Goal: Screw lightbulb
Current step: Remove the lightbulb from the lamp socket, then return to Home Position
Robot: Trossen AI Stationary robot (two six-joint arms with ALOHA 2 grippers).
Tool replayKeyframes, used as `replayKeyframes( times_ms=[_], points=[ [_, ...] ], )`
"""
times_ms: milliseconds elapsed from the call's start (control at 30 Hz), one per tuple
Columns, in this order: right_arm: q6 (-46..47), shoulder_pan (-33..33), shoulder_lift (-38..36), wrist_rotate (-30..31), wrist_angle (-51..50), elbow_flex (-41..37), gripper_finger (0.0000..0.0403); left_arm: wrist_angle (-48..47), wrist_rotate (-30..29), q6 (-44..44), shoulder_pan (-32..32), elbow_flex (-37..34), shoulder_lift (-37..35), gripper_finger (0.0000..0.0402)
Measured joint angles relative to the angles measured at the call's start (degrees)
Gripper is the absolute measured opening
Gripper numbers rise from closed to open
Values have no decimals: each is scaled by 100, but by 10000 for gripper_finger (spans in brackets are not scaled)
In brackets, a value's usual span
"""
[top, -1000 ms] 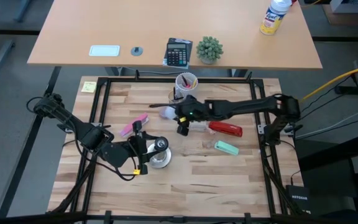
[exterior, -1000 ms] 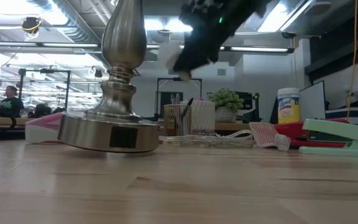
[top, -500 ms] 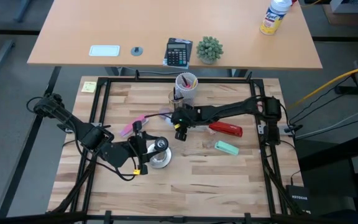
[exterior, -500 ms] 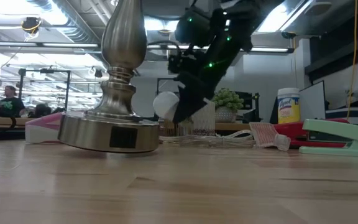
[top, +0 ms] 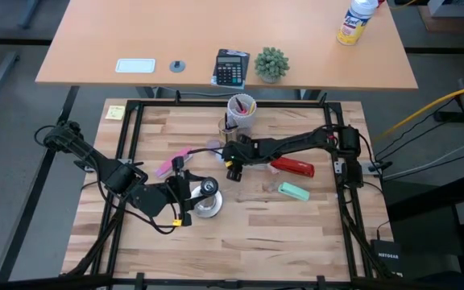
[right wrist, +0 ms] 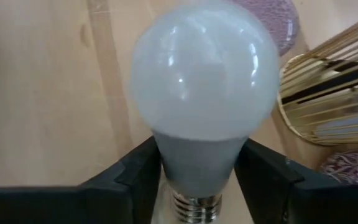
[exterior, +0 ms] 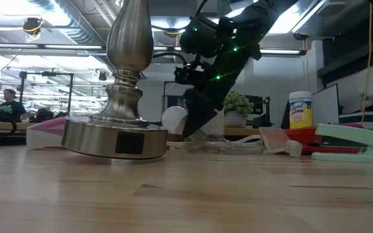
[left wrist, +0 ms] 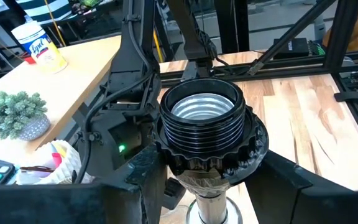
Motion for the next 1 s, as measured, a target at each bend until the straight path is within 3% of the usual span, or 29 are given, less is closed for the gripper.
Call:
replayKeyframes(
  times_ms=[267, 600, 1000],
  points=[
    [-11, 2, 0, 292, 2, 0, 255, 0, 0, -2, 0, 0, 1, 171],
    [-35, 2, -39, 28, -261, 153, 253, 4, 0, 66, 0, 0, 1, 176],
    [-68, 7, -59, -9, -942, 1455, 253, 13, -13, 63, -2, 0, 1, 269]
  ],
)
